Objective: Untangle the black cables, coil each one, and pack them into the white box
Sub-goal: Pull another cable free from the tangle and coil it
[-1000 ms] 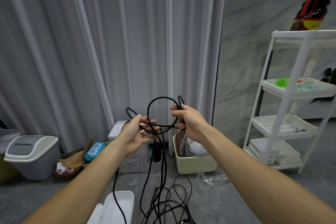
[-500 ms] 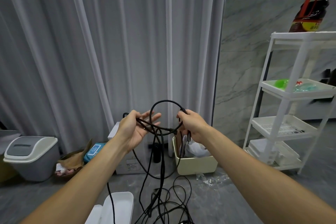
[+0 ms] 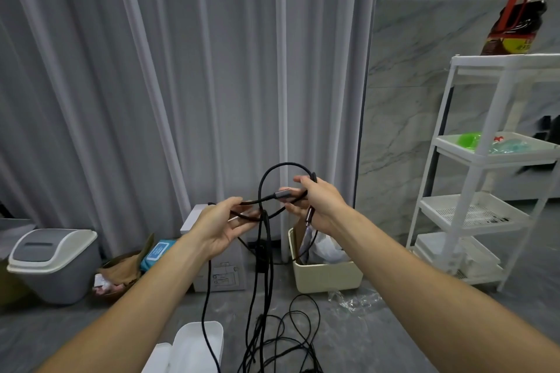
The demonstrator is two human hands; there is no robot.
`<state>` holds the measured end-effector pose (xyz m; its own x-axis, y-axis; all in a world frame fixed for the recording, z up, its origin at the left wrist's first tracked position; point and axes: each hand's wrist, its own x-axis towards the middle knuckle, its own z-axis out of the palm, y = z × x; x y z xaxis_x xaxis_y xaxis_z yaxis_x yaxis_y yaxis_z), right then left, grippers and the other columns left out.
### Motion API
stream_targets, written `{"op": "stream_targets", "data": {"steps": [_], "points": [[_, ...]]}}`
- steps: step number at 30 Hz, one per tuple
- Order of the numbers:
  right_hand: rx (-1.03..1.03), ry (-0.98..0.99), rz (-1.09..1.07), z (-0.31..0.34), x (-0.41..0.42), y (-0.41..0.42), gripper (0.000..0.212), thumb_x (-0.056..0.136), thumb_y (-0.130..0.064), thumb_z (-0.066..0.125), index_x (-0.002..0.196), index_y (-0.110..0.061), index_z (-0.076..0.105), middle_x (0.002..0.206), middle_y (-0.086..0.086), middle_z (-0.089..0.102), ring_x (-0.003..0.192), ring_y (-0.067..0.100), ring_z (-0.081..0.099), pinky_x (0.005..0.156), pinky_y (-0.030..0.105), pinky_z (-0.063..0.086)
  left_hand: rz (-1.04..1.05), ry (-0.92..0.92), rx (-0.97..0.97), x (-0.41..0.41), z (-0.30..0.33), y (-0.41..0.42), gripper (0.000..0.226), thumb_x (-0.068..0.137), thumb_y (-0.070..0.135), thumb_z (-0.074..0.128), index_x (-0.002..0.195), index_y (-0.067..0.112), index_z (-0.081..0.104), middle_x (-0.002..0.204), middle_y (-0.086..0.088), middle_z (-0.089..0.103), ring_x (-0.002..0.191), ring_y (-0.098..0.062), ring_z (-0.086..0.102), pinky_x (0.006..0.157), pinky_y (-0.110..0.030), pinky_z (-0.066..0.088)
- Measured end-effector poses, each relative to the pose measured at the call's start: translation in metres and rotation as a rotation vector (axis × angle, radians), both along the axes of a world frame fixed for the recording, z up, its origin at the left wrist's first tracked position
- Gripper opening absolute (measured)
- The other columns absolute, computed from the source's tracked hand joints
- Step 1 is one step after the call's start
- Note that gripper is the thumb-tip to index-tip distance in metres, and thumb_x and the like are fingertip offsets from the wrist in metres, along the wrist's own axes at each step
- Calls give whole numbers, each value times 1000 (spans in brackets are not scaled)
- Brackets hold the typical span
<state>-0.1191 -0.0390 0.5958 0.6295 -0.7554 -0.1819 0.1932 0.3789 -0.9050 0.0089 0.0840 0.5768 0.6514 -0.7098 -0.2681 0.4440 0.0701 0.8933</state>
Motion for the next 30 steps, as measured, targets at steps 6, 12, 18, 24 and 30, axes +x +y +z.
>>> {"op": "stream_targets", "data": {"steps": [6, 12, 18, 24, 30], "points": [[-258, 126, 134, 4, 1, 1, 26, 107, -26, 39, 123, -17, 57, 97, 6, 77, 106, 28, 68, 89, 38, 50, -25, -65, 58, -1, -4, 0, 14, 95, 17, 64, 93, 3, 64, 73, -8, 61, 70, -18, 57, 71, -35, 60], [-169, -62, 168, 9, 1, 3, 25, 107, -22, 41, 123, -15, 59, 111, 10, 71, 101, 34, 70, 92, 44, 53, -121, -112, 93, -11, 2, -2, 20, 89, 32, 71, 83, 15, 80, 77, -9, 73, 88, -24, 60, 102, -39, 49], [-169, -108, 133, 13, 0, 1, 25, 107, -21, 41, 124, -14, 58, 110, 10, 69, 98, 35, 72, 92, 46, 55, -88, -18, 79, -3, -4, -4, 51, 76, 32, 83, 119, 10, 66, 125, -21, 57, 100, -32, 67, 84, -38, 60], [-166, -124, 103, 18, 1, 0, 23, 107, -22, 39, 120, -15, 57, 106, 13, 67, 90, 33, 74, 81, 42, 60, -160, 22, 71, -3, -3, -4, 37, 91, 34, 65, 119, 10, 57, 101, -18, 70, 97, -30, 67, 91, -39, 56], [-152, -143, 92, 24, 0, -2, 22, 108, -21, 39, 115, -15, 58, 100, 14, 68, 84, 30, 73, 77, 41, 61, -111, 52, -14, -5, -7, -4, 44, 84, -6, 43, 128, -7, 50, 126, -26, 60, 112, -32, 63, 81, -30, 55]]}}
